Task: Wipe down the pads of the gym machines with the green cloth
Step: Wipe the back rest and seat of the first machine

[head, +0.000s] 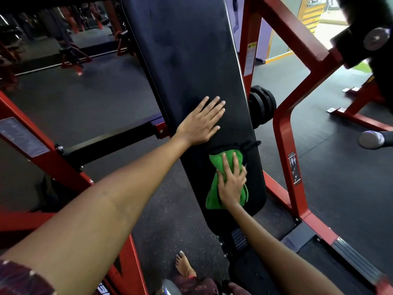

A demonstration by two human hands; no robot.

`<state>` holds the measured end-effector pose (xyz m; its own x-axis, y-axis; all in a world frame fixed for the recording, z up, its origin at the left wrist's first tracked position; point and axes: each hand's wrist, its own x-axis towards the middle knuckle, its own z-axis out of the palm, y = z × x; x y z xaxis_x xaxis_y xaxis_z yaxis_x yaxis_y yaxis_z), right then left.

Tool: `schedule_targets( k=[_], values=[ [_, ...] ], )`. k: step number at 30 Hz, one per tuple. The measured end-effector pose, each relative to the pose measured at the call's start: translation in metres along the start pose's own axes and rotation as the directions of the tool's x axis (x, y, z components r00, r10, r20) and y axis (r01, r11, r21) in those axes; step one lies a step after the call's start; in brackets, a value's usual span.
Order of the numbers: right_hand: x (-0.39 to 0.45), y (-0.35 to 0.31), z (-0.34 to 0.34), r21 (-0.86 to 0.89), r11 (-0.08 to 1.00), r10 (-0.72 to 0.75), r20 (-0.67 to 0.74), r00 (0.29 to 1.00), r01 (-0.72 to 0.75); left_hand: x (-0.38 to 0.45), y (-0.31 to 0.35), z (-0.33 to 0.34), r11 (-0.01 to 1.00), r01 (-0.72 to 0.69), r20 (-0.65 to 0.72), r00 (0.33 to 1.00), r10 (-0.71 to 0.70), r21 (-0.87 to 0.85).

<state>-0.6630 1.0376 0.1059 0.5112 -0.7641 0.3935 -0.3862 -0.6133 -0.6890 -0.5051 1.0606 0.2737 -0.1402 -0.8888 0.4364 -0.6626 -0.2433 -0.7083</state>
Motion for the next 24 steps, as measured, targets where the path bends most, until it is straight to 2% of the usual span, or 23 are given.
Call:
schedule_targets(
  k=[2,4,6,7,9,11,13,15,17,19,22,24],
  values=[
    [0.01,0.012,-0.006,0.054,0.983,0.173,0.0,0.985,-0.173,-0.001,0.003,0.001,1.0,-0.004,0.002,1.0,0.004,0.011],
    [0.036,0.009,-0.013,0.137,0.908,0.401,-0.008,0.916,-0.396,-0.004,0.01,0.002,1.0,-0.01,0.002,1.0,0.01,0.025],
    [0.064,-0.005,-0.021,0.229,0.824,0.537,-0.027,0.843,-0.518,-0.007,0.016,0.004,0.999,-0.032,0.001,0.999,0.032,0.025],
    [0.074,-0.014,-0.023,0.231,0.819,0.548,-0.043,0.836,-0.525,-0.007,0.016,0.004,0.999,-0.029,-0.005,1.0,0.029,0.019],
    [0.076,-0.029,-0.021,0.152,0.884,0.456,-0.072,0.887,-0.442,-0.005,0.015,0.003,1.0,-0.009,-0.027,1.0,0.009,-0.008],
    [0.057,-0.039,-0.013,0.068,0.958,0.281,-0.06,0.958,-0.277,-0.005,0.015,0.002,0.999,-0.002,-0.054,0.999,0.0,-0.038],
    [0.021,-0.04,-0.003,0.01,0.996,0.093,-0.022,0.995,-0.093,-0.004,0.015,0.001,0.997,0.015,-0.073,0.997,-0.021,-0.073],
    [-0.018,-0.029,0.006,-0.061,0.995,-0.081,0.032,0.996,0.083,-0.005,0.015,-0.001,0.996,0.025,-0.067,0.997,-0.031,-0.091],
    [-0.04,-0.006,0.006,-0.125,0.972,-0.187,0.101,0.977,0.199,-0.006,0.016,-0.002,0.996,0.032,-0.052,0.998,-0.036,-0.086],
    [-0.04,0.013,0.0,-0.079,0.989,-0.116,0.104,0.988,0.125,-0.007,0.017,-0.003,0.995,0.044,-0.038,0.998,-0.048,-0.086],
    [-0.015,0.008,-0.009,0.057,0.976,0.208,0.043,0.977,-0.21,-0.009,0.019,0.0,0.996,0.051,-0.041,0.998,-0.054,-0.078],
    [0.004,-0.012,-0.011,0.088,0.953,0.291,0.009,0.957,-0.29,-0.008,0.019,0.001,0.996,0.048,-0.043,0.998,-0.052,-0.078]
  ],
)
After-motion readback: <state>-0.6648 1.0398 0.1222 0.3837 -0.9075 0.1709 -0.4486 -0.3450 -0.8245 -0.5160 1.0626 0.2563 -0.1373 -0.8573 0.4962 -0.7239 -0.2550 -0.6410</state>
